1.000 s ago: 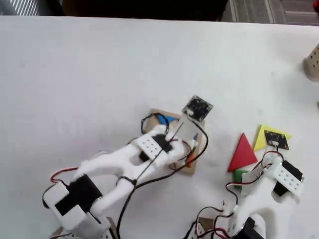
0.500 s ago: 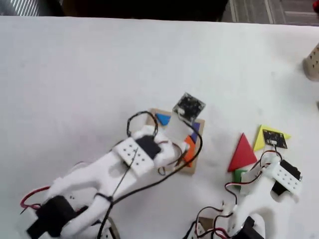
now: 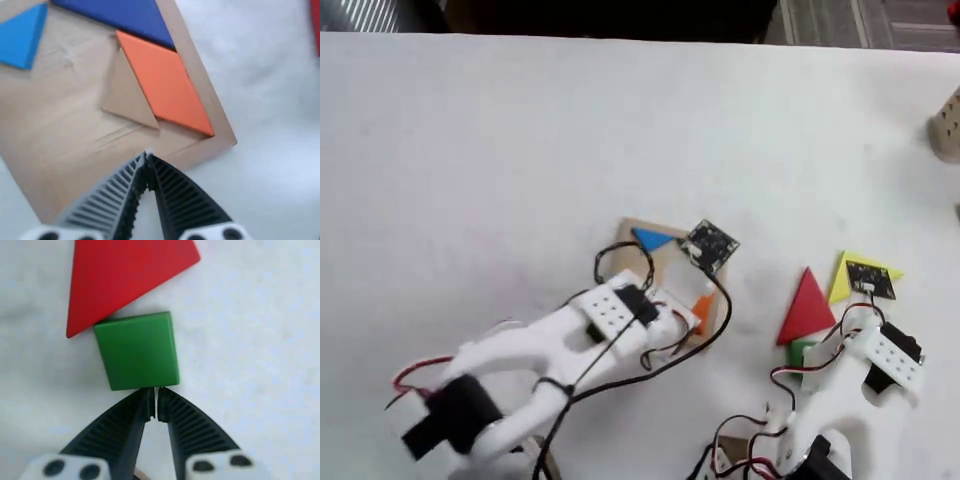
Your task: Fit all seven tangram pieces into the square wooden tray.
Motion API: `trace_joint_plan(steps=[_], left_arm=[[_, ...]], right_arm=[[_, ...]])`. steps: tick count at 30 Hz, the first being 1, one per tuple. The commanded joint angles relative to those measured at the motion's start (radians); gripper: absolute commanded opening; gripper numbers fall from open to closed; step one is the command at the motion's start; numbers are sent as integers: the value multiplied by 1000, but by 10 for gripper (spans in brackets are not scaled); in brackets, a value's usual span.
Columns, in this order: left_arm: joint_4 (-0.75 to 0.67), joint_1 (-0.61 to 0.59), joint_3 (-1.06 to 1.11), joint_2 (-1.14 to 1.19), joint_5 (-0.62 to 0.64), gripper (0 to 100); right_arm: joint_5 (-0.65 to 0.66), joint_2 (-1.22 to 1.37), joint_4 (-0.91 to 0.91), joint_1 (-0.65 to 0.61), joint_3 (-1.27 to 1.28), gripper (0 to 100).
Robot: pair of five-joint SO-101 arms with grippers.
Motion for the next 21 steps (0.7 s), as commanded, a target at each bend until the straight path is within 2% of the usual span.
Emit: trace_joint_plan(steps=[1,9,15,21], left_arm=[[5,8,-112,102,3,23],[-3,-41,-172,127,3,23],[-114,-42,-157,130,9,23],[-137,-39,-153,128,9,23]], right_arm=[[2,-8,-10,-7,-3,18],[8,-12,-10,-7,-3,18],[9,-12,-8,-7,-3,18],[9,-12,-8,-7,-3,18]])
